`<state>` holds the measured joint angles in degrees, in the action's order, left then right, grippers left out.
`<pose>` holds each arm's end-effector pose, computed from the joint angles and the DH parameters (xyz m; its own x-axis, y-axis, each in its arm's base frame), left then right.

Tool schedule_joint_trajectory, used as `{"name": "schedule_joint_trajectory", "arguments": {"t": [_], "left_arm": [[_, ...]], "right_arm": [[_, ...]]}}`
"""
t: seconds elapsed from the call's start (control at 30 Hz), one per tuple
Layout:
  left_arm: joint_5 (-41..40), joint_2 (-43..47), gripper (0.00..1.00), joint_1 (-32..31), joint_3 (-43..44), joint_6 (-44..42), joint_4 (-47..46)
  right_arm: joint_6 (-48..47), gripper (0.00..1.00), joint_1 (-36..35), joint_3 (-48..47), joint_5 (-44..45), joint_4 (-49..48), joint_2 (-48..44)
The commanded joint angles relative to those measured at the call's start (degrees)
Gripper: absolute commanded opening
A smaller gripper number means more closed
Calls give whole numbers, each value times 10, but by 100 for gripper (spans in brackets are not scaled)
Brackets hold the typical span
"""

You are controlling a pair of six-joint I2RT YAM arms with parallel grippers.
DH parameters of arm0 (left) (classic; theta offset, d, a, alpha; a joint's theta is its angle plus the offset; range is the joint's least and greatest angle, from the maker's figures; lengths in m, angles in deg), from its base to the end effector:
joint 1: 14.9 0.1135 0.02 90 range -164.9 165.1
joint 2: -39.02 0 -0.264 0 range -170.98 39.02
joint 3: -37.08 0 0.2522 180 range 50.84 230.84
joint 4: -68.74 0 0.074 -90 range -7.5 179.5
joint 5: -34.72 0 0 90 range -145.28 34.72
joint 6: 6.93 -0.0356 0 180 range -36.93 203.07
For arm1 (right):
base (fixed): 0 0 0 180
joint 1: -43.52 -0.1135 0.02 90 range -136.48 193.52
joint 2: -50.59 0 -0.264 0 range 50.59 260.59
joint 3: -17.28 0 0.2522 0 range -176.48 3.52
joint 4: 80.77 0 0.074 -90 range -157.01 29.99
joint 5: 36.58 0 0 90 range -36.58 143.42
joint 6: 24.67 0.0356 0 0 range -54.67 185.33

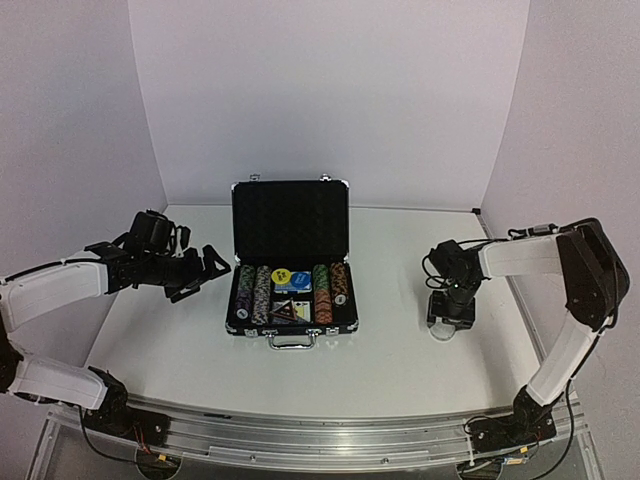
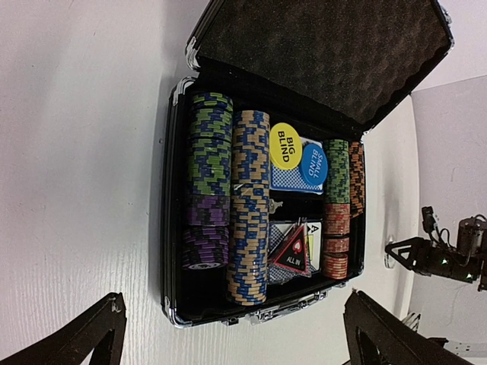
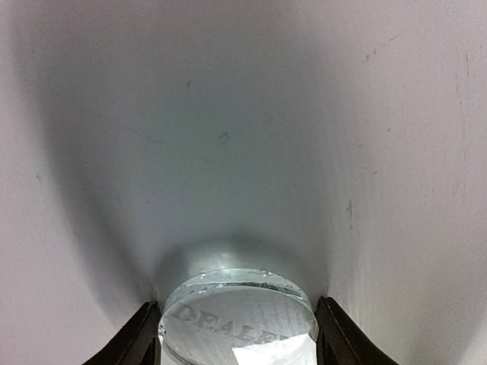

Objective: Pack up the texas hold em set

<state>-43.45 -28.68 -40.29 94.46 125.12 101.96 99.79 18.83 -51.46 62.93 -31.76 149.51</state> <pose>0.2199 -0.1124 0.2376 -0.8331 -0.3302 -0.4437 -0.0055 0.8071 -0.5904 0.2745 0.1197 0.1403 -0.9530 0.1761 -0.2465 0.1885 0.9817 -0.0277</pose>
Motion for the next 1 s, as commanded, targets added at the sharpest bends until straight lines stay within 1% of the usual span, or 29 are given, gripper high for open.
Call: {"name": "schedule_joint_trajectory", "arguments": {"t": [0.0,0.13,0.27,0.43,0.57,0.7,0.83,0.97], "left_arm": [[-6,26,100,3,-5,2,-8],[-9,38,100,3,-9,2,-3],[-13,52,100,3,-13,0,8],[-17,69,100,3,-14,-6,23],[-15,76,100,3,-12,-11,31],[-13,78,100,4,-14,-16,34],[-10,79,100,3,-14,-20,37],[-8,83,100,3,-17,-22,39]], "right_arm": [[7,49,-47,-44,-14,55,-43],[-6,48,-100,-113,-15,68,-64],[-33,48,-161,-200,-24,66,-41],[-83,48,-222,-350,-18,61,58],[-115,48,-257,-477,-36,57,169],[-131,48,-276,-591,-70,55,265],[-137,48,-279,-667,-61,55,336],[-143,48,-279,-698,-51,54,375]]}}
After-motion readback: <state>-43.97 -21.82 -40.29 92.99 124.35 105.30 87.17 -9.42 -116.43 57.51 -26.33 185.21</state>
